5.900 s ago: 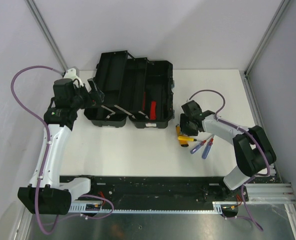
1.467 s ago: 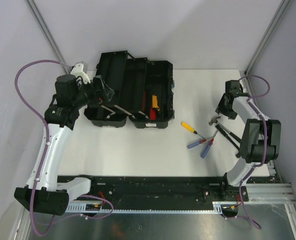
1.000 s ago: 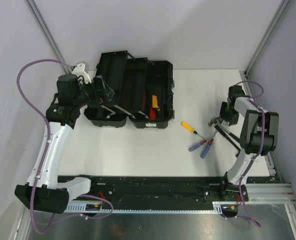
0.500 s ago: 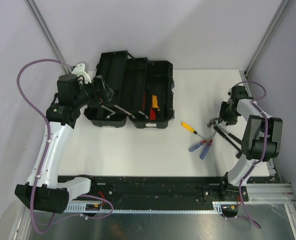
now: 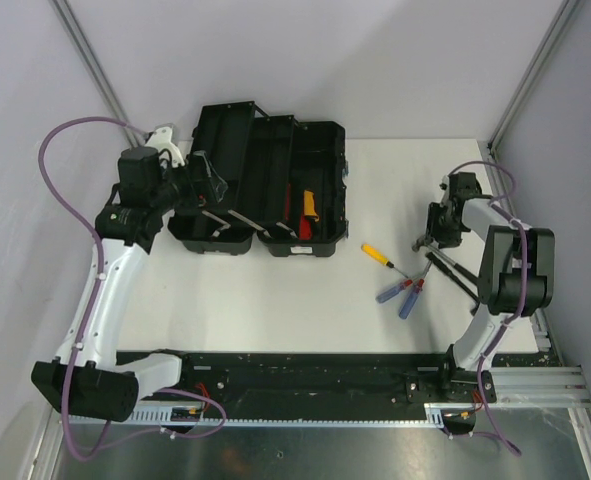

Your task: Pack the tool kit

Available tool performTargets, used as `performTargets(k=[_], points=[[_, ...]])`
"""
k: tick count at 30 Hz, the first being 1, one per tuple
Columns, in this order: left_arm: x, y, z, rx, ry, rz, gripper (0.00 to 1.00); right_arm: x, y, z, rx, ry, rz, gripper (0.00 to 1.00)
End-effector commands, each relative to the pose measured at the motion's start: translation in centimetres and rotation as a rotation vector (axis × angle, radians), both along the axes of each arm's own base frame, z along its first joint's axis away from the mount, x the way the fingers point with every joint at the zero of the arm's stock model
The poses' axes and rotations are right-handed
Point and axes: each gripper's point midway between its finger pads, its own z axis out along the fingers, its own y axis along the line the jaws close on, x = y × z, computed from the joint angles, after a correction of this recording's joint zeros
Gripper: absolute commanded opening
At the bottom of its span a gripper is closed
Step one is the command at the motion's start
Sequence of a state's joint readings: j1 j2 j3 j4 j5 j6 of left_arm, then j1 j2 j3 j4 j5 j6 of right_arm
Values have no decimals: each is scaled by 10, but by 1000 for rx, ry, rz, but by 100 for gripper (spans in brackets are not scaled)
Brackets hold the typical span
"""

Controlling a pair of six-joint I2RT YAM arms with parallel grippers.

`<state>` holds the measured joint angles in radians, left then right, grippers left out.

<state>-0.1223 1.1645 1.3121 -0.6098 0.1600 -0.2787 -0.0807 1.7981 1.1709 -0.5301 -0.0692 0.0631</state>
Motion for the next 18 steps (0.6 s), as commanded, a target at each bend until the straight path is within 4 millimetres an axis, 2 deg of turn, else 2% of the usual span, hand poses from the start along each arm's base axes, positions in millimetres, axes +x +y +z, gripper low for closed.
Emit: performTargets(k=[1,7,10,14,16,18], points=[[5,0,18,20,-52,-10,96,25,2,-7,-59,-39,27,47],[7,1,19,26,-55,-2,97,37,7,-19,-113,-31,60,42],[8,1,18,26,-50,0,97,52,20,-26,-122,-35,57,43],[10,1,17,24,-47,0,97,74,26,-33,-136,-42,12,44],[10,1,18,24,-48,0,97,82,30,-36,-148,-47,0,40],[10,2,18,25,-50,2,97,89,37,-37,-161,-52,0,30]])
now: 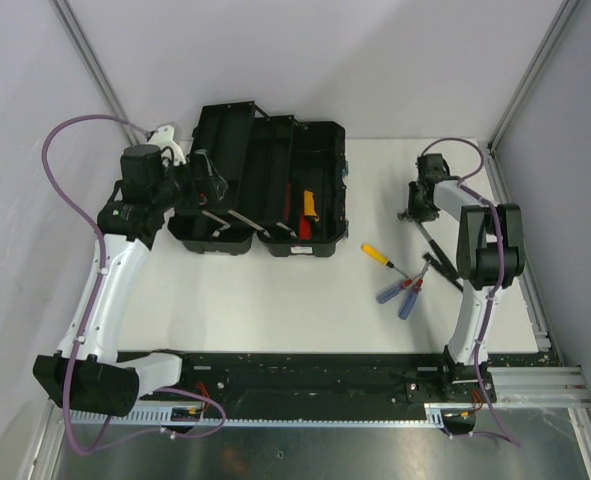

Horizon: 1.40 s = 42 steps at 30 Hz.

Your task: Pack the tool kit

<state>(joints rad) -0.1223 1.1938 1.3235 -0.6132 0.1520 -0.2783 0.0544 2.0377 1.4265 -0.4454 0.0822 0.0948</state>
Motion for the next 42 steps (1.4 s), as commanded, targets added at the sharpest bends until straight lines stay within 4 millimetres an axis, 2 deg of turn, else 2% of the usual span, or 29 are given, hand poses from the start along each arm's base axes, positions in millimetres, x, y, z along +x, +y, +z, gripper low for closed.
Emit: performTargets(k=[1,4,7,13,22,28,34,39,42], points=[[3,1,24,19,-69,-7,97,6,10,-27,-42,40,-45,24],[0,-5,25,7,-74,-40,97,11,18,-28,-31,28,-51,6],[-4,-15,25,-16,-72,-100,97,15,28,-22,-3,14,-48,1],[-10,-46,19,-55,-57,-219,97,24,51,2,104,-27,-25,0],[-15,-99,-11,-44,0,-334,97,38,66,52,252,-127,-43,0],[-16,-111,-41,-29,43,-319,97,41,73,79,308,-181,-49,0],[-24,-123,-37,-24,0,-365,97,41,80,111,366,-247,-46,0],[-34,-144,-33,-22,-26,-434,97,37,87,135,457,-284,-53,0],[-38,-158,-34,-22,-26,-466,97,31,91,141,540,-288,-57,0]])
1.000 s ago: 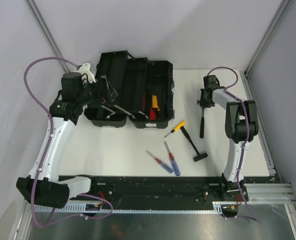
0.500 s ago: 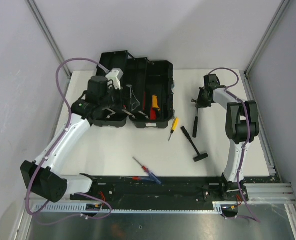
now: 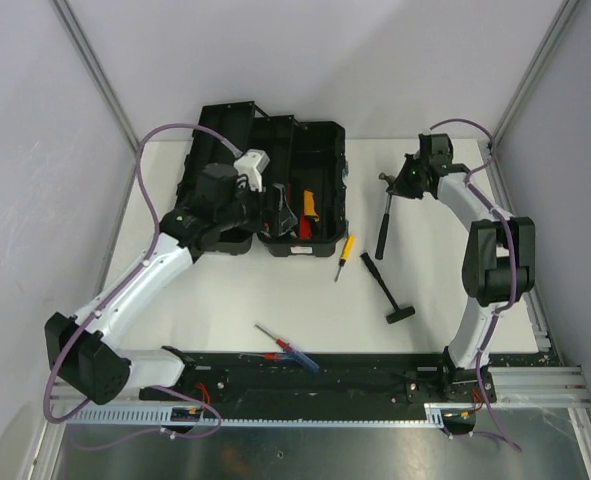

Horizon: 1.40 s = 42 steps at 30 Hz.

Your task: Pack the tool kit

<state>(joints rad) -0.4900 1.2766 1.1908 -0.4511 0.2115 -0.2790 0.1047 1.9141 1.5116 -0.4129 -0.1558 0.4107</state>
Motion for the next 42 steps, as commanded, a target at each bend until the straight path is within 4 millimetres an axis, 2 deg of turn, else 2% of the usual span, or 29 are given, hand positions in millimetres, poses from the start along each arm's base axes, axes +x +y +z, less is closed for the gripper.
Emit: performTargets(k=[1,7,11,18,22,26,28,31,34,37,38,42], points=[[-3,-22,20,-30,-78,-52,97,-1,12,46,173,-97,5,0],[-5,-53,18,-66,-27,-95,97,-14,21,72,314,-127,27,0],[-6,-84,19,-106,17,-149,97,-24,30,98,392,-161,41,0],[-1,-139,16,-160,99,-238,96,-47,62,139,499,-222,74,0],[3,-160,16,-191,129,-281,95,-57,86,156,541,-247,100,0],[2,-171,18,-229,160,-314,92,-65,112,171,576,-276,136,0],[2,-173,15,-234,173,-315,86,-68,122,176,590,-285,147,0],[0,-172,8,-231,190,-311,71,-71,131,182,611,-296,162,0],[-3,-170,3,-224,201,-308,46,-71,136,189,634,-315,177,0],[-3,-165,1,-214,195,-289,14,-71,140,193,650,-325,189,0],[-2,-163,1,-208,189,-279,7,-72,142,193,652,-326,193,0],[0,-152,3,-186,153,-238,0,-73,145,197,663,-336,208,0]])
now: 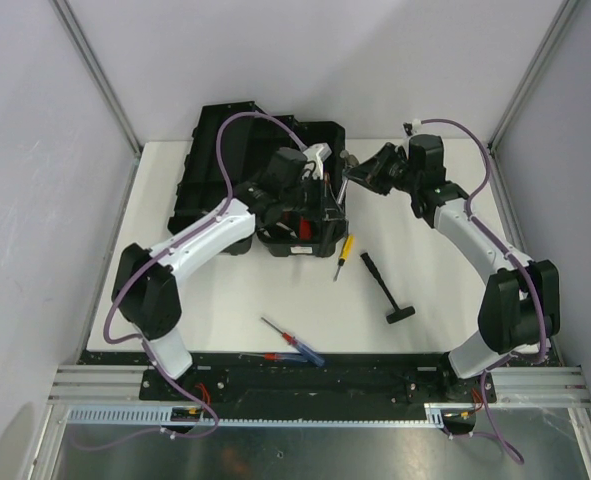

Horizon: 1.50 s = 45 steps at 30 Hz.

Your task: Pack the tool kit

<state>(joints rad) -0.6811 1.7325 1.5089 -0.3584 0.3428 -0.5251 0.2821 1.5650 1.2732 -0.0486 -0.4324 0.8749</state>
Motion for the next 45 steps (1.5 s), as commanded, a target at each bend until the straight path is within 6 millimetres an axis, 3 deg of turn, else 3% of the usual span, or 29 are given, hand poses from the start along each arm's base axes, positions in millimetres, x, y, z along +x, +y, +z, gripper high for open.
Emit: performTargets(k=[1,3,5,8,12,16,24,29,33,40,45], points=[[-16,-2,30,-32,-102,-41,0,-4,13,49,97,-120,32,2],[-14,5,34,-17,-134,-16,0,-5,13,53,107,-129,37,17],[-11,14,44,-1,-176,18,0,-6,13,59,110,-146,38,44],[-3,33,59,36,-233,82,0,-9,7,72,90,-202,22,72],[15,67,72,111,-276,216,0,-14,-4,84,61,-244,-6,90],[41,116,80,178,-290,387,0,-17,-12,83,35,-236,-21,94],[82,208,113,285,-380,586,0,-20,-24,52,-24,-122,-30,93],[118,248,116,370,-406,618,0,-19,-29,39,-44,-81,-34,91],[150,271,104,442,-405,645,0,-20,-31,31,-65,-56,-38,91],[207,279,92,509,-431,645,0,-20,-37,18,-98,-21,-49,90],[236,295,86,574,-448,713,0,-19,-40,12,-106,-6,-56,89]])
